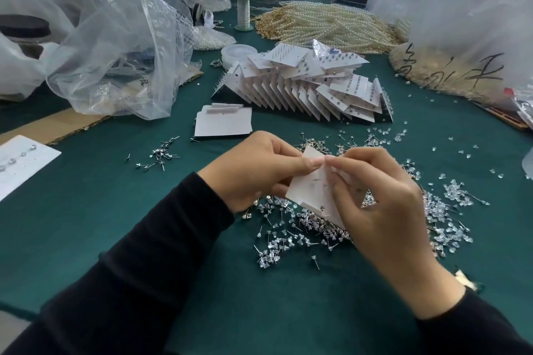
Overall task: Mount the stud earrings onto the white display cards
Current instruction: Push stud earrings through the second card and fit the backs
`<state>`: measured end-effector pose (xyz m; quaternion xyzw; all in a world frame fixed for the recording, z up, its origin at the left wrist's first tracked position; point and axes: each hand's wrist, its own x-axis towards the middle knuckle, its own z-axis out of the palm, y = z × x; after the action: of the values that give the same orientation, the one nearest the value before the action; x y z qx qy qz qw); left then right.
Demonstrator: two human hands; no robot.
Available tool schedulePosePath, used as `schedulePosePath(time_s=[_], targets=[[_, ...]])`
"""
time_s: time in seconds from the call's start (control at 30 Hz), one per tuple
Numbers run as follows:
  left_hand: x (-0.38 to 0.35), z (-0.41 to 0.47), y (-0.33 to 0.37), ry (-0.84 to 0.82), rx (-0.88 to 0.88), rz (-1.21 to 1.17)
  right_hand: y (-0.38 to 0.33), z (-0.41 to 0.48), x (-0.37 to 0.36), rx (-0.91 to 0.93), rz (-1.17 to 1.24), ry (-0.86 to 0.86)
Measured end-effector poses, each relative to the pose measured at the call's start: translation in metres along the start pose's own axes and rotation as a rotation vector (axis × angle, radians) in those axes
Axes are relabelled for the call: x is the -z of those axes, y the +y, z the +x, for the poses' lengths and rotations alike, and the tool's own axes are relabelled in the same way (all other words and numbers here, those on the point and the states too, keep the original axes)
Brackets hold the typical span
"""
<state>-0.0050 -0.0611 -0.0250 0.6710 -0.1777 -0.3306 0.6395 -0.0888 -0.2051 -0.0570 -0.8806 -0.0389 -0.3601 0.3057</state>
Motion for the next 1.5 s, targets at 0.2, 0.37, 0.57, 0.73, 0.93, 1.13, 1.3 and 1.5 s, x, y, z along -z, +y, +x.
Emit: schedulePosePath(time_s=[0.2,0.37,0.57,0.73,0.93,1.13,1.3,1.5], targets=[[0.01,0.007,-0.002,0.149,0.108,-0.056,-0.006,0.002,0.012,0.196,-0.038,0.12],[0.017,0.012,-0.001,0.342,0.1,-0.136,-0.009,0.0,0.025,0.175,0.153,-0.459],[0.017,0.012,0.0,0.345,0.117,-0.13,-0.006,-0.004,0.023,0.096,0.059,-0.684],[0.015,0.013,-0.002,0.344,0.105,-0.124,-0.015,-0.011,0.013,0.134,-0.014,-0.686],[0.012,0.013,-0.004,0.326,0.082,-0.129,-0.022,-0.013,0.004,0.238,-0.074,-0.682],[0.009,0.014,-0.006,0.331,0.065,-0.148,-0.023,-0.01,0.007,0.159,0.055,-0.609],[0.005,0.015,-0.009,0.327,0.055,-0.089,-0.015,-0.005,0.017,-0.068,0.3,-0.5],[-0.005,0.016,-0.015,0.307,0.009,0.019,-0.006,0.003,0.021,-0.129,0.298,-0.168]])
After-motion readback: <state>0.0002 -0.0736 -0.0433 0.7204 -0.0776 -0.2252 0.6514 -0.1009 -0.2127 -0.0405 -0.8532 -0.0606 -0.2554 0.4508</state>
